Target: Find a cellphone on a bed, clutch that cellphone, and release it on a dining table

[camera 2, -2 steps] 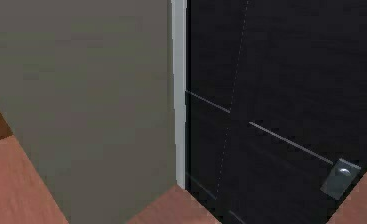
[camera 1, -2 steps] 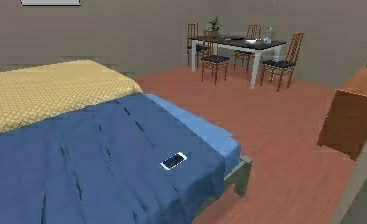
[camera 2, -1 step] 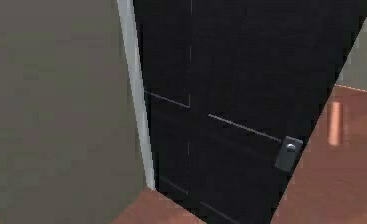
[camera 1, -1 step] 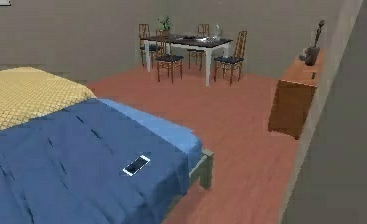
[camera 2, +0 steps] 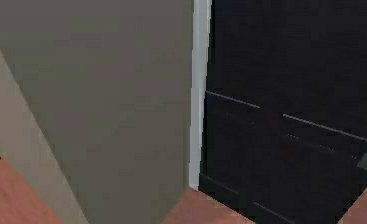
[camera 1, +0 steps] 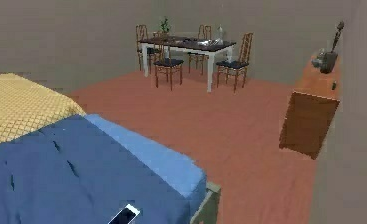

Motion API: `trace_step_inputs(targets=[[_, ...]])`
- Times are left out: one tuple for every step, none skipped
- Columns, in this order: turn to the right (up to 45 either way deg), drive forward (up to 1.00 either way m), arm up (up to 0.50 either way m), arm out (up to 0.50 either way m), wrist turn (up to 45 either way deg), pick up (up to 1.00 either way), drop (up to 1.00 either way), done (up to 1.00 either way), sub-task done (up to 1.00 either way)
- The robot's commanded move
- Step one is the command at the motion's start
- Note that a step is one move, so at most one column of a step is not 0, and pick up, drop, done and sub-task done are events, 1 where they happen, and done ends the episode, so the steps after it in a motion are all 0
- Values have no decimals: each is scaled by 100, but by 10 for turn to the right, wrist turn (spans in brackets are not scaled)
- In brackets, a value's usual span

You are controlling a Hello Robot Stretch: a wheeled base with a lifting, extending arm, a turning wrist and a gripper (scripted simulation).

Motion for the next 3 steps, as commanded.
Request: trace_step_inputs(targets=[[-450, 0, 0, 0, 0, 0, 0, 0, 0], [-450, 0, 0, 0, 0, 0, 0, 0, 0], [-210, 0, 0, 0, 0, 0, 0, 0, 0]])
